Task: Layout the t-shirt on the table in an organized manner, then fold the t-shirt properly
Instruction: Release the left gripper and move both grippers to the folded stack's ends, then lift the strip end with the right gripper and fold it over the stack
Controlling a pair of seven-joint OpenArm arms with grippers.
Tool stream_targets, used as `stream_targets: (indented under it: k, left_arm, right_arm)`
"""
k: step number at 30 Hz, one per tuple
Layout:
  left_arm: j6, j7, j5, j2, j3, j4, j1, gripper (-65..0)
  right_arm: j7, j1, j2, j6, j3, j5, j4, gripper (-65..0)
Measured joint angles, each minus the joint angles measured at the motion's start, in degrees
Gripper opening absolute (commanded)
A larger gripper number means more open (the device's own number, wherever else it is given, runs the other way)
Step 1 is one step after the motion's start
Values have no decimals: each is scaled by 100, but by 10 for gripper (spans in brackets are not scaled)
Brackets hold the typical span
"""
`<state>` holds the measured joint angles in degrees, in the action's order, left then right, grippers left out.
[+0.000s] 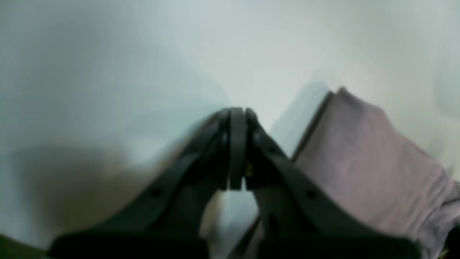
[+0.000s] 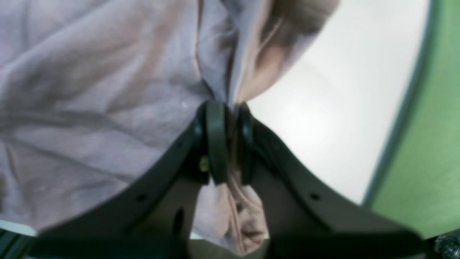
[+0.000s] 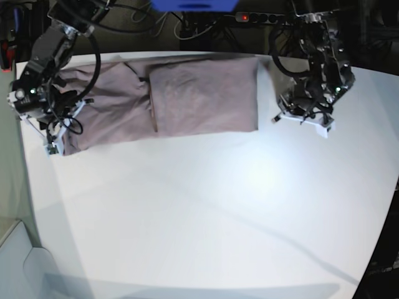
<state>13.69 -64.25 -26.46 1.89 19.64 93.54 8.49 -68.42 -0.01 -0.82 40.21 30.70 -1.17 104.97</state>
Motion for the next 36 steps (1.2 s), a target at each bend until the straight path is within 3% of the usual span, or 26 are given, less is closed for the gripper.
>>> stream_targets:
  k: [7, 11, 16, 21, 26, 36]
  left_arm:
    - [-22, 245, -129, -114, -516, -356, -201, -649]
    - [-22, 234, -122, -291, -560, -382, -243, -649]
    - [-22, 116, -105, -326, -581, -424, -326, -649]
    - [-22, 118, -107, -330, -566, -424, -328, -649]
    - [-22, 120, -122, -332, -551, -424, -328, -649]
    - [-22, 125, -125, -330, -549, -391, -326, -649]
  right_arm:
    - [-321, -120, -129, 2, -11, -20, 330, -650]
    - [-284, -179, -382, 0, -39, -9, 411, -650]
    - [-313, -339, -479, 2, -688, -24, 426, -650]
    - [-321, -326, -791, 2, -791, -22, 605, -650]
    - [-306, -330, -811, 2, -1617, 11, 734, -650]
    - [-337, -321, -791, 0, -2570, -48, 739, -650]
